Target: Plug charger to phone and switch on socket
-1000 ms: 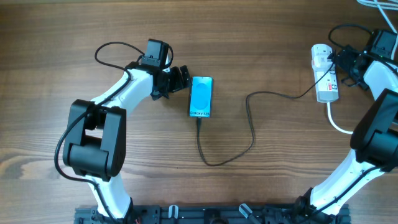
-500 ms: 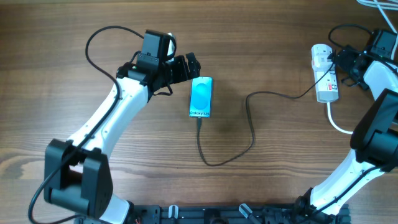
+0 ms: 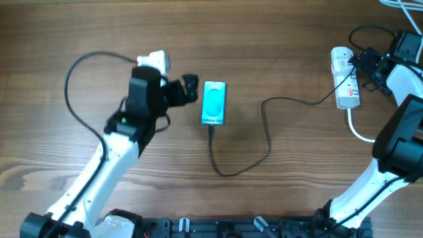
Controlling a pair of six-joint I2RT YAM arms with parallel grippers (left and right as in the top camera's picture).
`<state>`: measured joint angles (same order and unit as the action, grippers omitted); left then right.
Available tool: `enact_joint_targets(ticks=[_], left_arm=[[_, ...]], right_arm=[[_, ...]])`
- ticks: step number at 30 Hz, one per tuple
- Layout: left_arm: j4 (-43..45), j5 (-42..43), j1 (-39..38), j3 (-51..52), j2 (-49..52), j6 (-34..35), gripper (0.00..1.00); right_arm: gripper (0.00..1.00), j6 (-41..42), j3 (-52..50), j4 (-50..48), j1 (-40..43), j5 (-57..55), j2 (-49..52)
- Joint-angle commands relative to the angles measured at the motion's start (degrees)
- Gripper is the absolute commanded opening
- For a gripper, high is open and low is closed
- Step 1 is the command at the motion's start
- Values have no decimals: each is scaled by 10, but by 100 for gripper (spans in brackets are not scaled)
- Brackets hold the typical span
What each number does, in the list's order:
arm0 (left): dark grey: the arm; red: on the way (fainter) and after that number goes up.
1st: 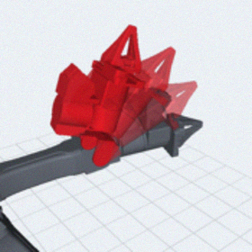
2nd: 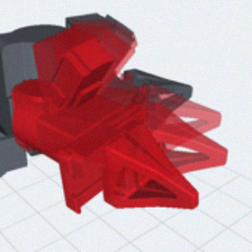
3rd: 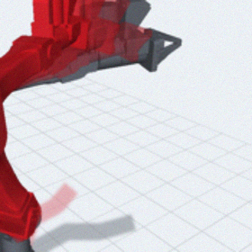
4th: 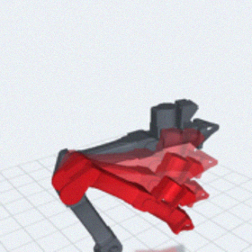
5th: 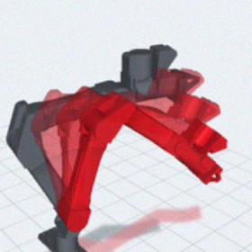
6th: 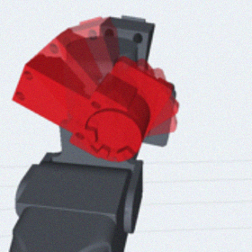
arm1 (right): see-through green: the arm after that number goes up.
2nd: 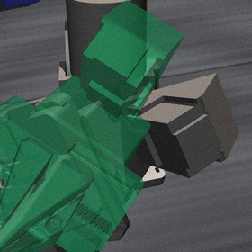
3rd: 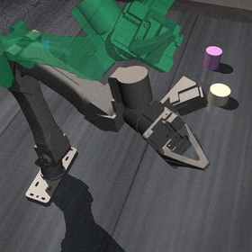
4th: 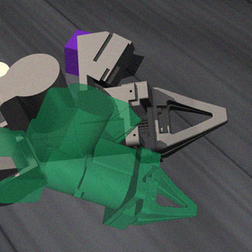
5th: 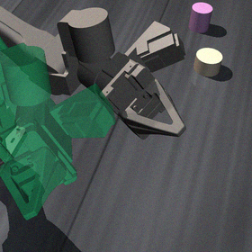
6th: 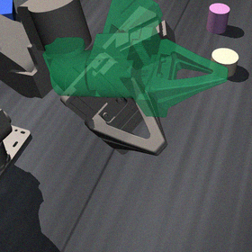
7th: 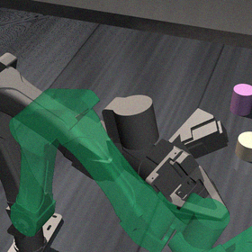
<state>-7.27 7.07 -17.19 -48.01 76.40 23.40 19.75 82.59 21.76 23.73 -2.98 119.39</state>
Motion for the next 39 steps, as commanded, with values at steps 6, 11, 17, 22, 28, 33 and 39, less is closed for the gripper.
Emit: enact_joint_targets(ticks=[6, 11, 17, 22, 28, 33, 39], left_arm=[[247, 12, 46, 314, -161, 11, 100], [264, 7, 46, 415, -245, 11, 100], [247, -17, 46, 449, -307, 15, 100], [151, -66, 56, 477, -441, 17, 100], [37, -155, 66, 477, -675, -49, 100], [36, -155, 136, 477, -730, -173, 100], [27, -70, 197, 477, -762, -232, 100]], right_arm=[[100, -1, 3, 5, -14, 22, 12], [100, -1, 3, 5, -14, 22, 12], [100, -1, 3, 5, -14, 22, 12], [100, -1, 3, 5, -14, 22, 12], [100, -1, 3, 5, -14, 22, 12], [100, -1, 3, 5, -14, 22, 12], [100, -1, 3, 5, -14, 22, 12]])
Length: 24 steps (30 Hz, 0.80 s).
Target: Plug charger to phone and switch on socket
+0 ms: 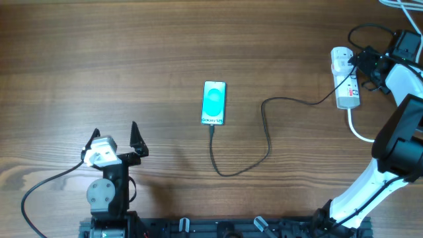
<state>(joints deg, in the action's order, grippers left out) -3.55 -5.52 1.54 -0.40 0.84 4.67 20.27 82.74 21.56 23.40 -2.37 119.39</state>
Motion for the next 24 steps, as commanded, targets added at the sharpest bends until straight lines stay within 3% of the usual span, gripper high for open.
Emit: enact_joint_targets(ticks=[1, 24], left_arm=[[-10, 64, 9, 1, -7, -49, 100], [-8, 63, 9, 1, -6, -36, 100]], right_arm=[[100, -6, 1, 7, -10, 16, 12], [100, -6, 1, 7, -10, 16, 12]])
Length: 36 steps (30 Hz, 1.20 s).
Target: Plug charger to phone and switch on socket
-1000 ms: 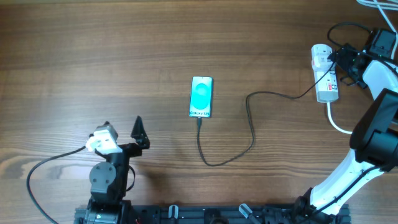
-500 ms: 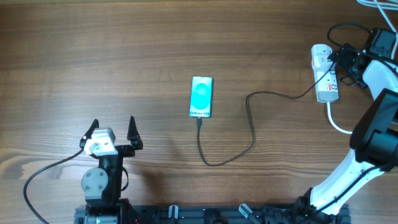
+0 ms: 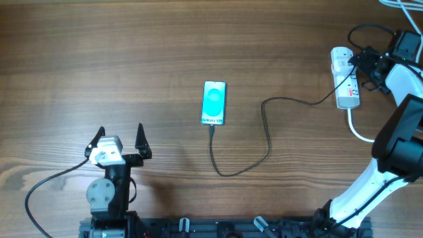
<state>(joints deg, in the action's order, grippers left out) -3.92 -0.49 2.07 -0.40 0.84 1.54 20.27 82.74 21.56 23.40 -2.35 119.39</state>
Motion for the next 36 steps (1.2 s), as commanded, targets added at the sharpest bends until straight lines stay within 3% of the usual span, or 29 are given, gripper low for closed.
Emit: enact_joint_targets(ticks=[1, 24, 27, 32, 36], left_arm=[[-4, 13, 4, 1, -6, -5, 100], [-4, 13, 4, 1, -6, -5, 100], [-4, 13, 4, 1, -6, -5, 100], [-4, 13, 4, 1, -6, -5, 100], [-4, 13, 4, 1, -6, -5, 99]], right_arm=[[100, -6, 1, 7, -10, 16, 12], [100, -6, 1, -10, -26, 16, 13], [100, -6, 1, -10, -73, 16, -36], [100, -6, 1, -10, -248, 16, -207], [100, -6, 1, -10, -361, 16, -276]])
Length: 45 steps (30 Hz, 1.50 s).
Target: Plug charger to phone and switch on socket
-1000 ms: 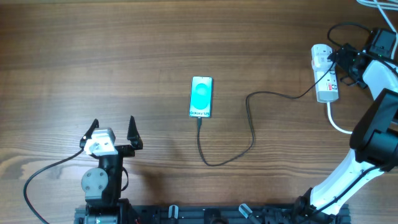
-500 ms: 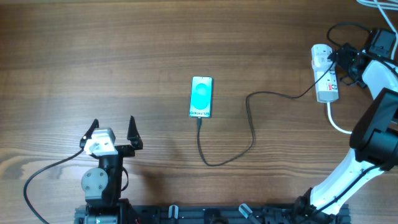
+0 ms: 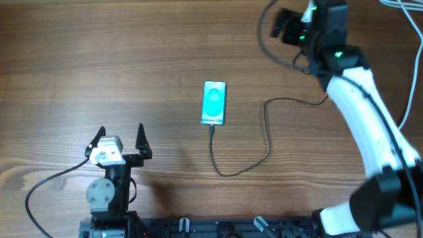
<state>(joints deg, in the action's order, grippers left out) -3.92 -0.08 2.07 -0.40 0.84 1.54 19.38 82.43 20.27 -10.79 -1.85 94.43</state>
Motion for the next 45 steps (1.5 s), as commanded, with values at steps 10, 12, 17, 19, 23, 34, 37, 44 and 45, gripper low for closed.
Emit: enact_joint_targets(ticks=[10, 12, 17, 19, 23, 34, 37, 44, 45], left_arm=[[-4, 9, 4, 1, -6, -5, 100], [-4, 9, 4, 1, -6, -5, 100], [-4, 9, 4, 1, -6, -5, 100], [-4, 9, 4, 1, -5, -5, 100], [-4, 9, 4, 1, -5, -5, 100], [-4, 9, 4, 1, -5, -5, 100], [-4, 9, 4, 1, -5, -5, 100], [-4, 9, 4, 1, -5, -5, 100], [-4, 9, 4, 1, -5, -5, 100]], right_arm=[[100, -5, 0, 191, 6, -206, -174], [100, -14, -45, 194, 40, -196, -199], [100, -18, -346, -45, 65, -115, -307], [100, -70, -486, -182, 65, -66, -365], [100, -79, -610, -251, 65, -66, -440], [100, -104, -676, -255, 65, -88, -504], [100, -104, -704, -236, 65, -86, -529], [100, -102, -813, -284, 65, -55, -626], [100, -102, -822, -279, 65, -53, -639]])
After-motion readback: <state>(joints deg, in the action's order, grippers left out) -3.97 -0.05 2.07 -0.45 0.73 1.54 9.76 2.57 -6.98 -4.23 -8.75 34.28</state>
